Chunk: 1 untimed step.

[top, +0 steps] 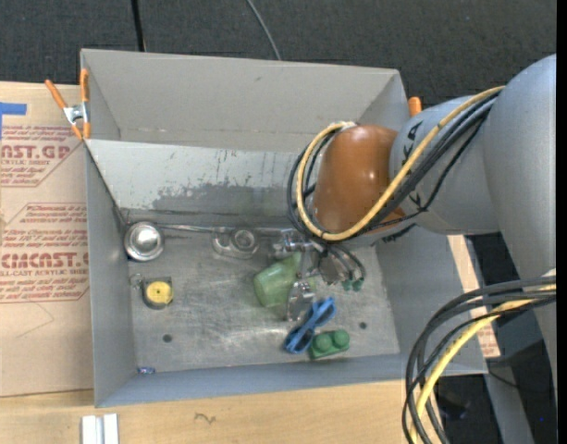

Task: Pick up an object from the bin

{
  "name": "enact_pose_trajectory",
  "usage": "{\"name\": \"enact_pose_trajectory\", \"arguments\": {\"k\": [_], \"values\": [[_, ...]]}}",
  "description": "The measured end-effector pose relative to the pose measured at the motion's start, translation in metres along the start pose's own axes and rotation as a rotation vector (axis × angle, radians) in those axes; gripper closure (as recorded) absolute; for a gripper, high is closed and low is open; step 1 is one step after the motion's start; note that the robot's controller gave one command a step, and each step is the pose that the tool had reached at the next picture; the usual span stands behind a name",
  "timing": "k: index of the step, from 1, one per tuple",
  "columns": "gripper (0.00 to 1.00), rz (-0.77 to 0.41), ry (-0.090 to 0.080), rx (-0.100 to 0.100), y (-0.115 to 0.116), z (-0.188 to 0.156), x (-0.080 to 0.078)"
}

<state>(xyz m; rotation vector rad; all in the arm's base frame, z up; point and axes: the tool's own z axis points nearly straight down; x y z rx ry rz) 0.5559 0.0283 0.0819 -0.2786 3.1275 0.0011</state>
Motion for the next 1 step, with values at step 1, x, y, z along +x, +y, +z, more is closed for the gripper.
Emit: {"name": "enact_pose_trajectory", "arguments": {"k": [1], "values": [[1.00, 0.000, -0.008, 0.002, 0.0006, -0.0865, -0.0026]]}}
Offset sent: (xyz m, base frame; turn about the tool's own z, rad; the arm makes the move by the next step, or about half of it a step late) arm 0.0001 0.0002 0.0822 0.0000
